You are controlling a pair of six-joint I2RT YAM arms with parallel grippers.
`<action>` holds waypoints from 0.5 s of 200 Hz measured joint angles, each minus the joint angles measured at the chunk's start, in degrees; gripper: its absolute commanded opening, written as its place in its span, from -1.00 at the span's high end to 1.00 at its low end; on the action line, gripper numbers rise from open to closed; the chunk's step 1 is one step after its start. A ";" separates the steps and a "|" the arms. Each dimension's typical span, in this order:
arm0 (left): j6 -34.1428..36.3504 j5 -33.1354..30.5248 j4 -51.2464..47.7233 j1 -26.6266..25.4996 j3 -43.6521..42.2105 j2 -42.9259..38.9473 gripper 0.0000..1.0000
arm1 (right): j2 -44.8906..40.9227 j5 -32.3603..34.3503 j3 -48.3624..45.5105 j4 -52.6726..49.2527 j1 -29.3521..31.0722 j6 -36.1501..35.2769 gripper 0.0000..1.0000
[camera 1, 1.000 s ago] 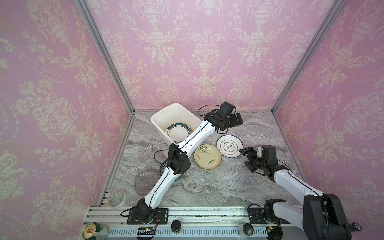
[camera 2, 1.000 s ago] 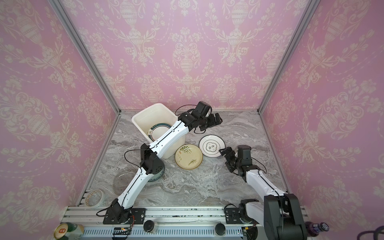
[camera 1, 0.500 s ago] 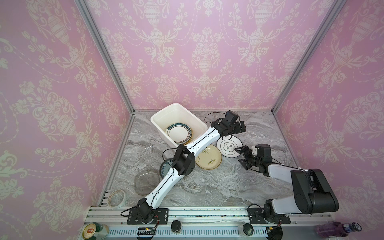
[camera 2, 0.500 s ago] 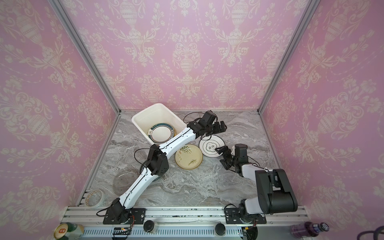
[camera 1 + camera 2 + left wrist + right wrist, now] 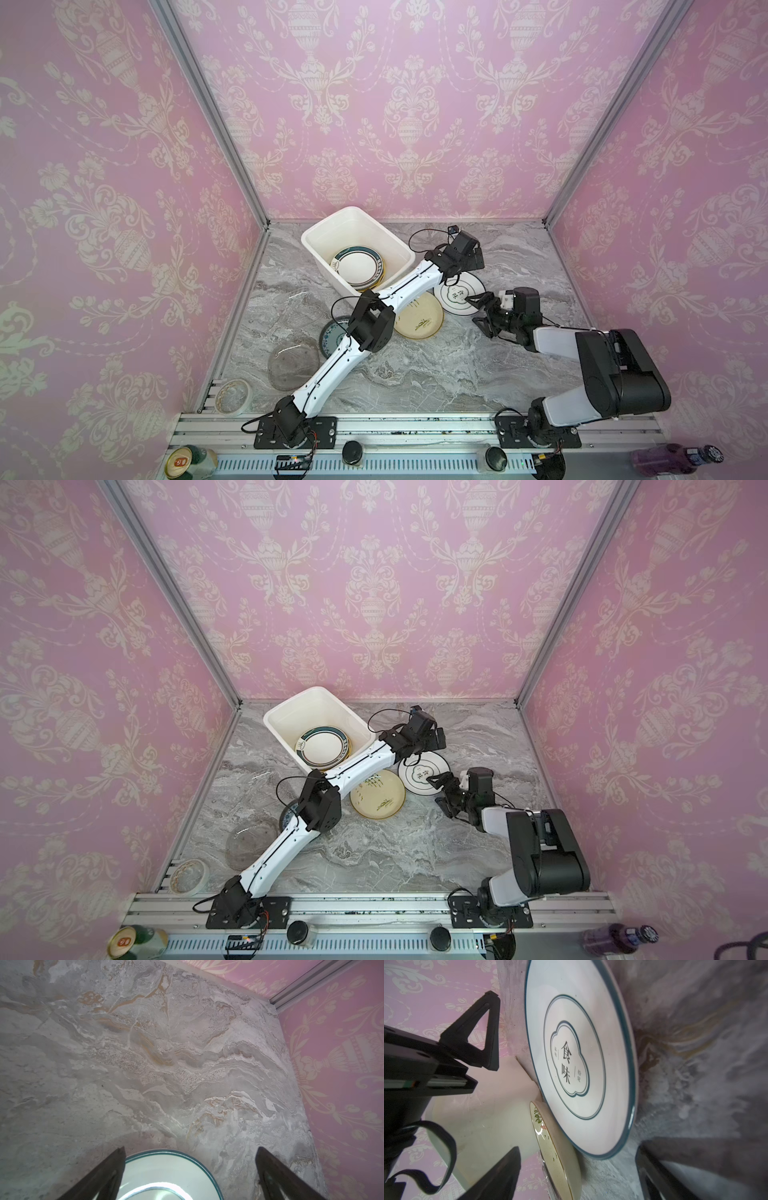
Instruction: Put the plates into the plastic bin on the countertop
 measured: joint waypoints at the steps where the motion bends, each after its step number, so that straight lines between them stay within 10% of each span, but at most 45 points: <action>1: 0.00 -0.07 0.02 0.00 0.00 0.07 -0.99 | 0.00 -0.02 0.00 0.02 0.00 0.00 -0.73; 100: -1.53 -4.57 -0.33 0.07 1.75 4.44 -0.99 | 4.11 -3.23 -0.07 6.56 0.00 1.92 -0.67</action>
